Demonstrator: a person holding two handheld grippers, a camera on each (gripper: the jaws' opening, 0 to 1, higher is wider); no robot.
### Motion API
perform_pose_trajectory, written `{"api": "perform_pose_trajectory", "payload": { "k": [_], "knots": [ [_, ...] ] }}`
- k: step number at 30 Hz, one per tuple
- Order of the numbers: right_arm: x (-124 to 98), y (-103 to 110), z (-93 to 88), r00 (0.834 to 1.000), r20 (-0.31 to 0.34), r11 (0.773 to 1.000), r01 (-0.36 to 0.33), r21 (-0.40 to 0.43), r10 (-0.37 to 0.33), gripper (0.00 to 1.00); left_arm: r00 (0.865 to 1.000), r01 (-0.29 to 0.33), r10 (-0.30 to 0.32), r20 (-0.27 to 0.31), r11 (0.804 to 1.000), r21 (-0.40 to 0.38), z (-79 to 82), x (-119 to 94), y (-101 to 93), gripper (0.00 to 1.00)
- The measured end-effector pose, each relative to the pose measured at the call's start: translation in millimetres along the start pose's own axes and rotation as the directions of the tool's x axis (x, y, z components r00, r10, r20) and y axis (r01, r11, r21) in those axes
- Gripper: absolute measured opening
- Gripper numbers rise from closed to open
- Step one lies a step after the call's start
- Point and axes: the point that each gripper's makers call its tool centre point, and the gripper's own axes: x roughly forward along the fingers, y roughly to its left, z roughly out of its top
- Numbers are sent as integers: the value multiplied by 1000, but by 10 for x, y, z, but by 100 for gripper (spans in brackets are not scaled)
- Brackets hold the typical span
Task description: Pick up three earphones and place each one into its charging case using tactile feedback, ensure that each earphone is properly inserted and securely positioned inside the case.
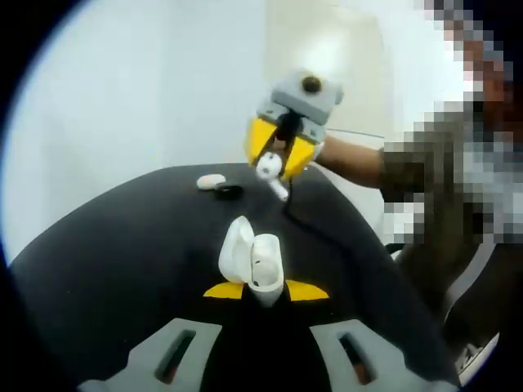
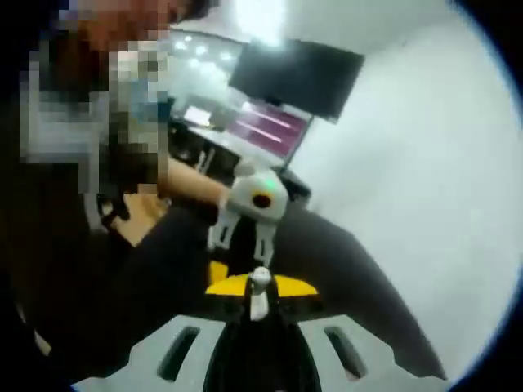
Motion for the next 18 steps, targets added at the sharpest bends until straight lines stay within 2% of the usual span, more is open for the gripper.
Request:
{"api": "perform_pose_trajectory", "payload": {
  "k": [1,2,4,6,8,12,18],
  "knots": [
    [6,7,-24,1000,-10,1000,-6,-6,6,12,1000,0,0,0,1000,0,0,0,1,14],
    [13,-33,-85,999,-50,998,12,-67,-15,12,1000,0,0,-1,1000,1,-1,-2,0,14],
    [42,-11,-127,998,-67,996,1,-91,-7,12,1000,-1,1,-1,1000,3,-1,-2,-2,14],
    [63,2,-128,998,-64,994,-2,-107,-5,12,1000,-1,1,-1,1000,3,-1,-1,2,14],
    [77,11,-155,996,-86,988,-9,-157,-4,12,1000,-3,3,-2,1000,6,-1,-1,1,14],
    [106,58,-208,993,-113,981,-35,-189,13,12,1000,-4,4,-2,1000,7,-1,2,1,14],
    [119,70,-228,993,-120,970,-47,-239,18,12,1000,-2,2,-2,1000,6,1,3,10,14]
  ]
}}
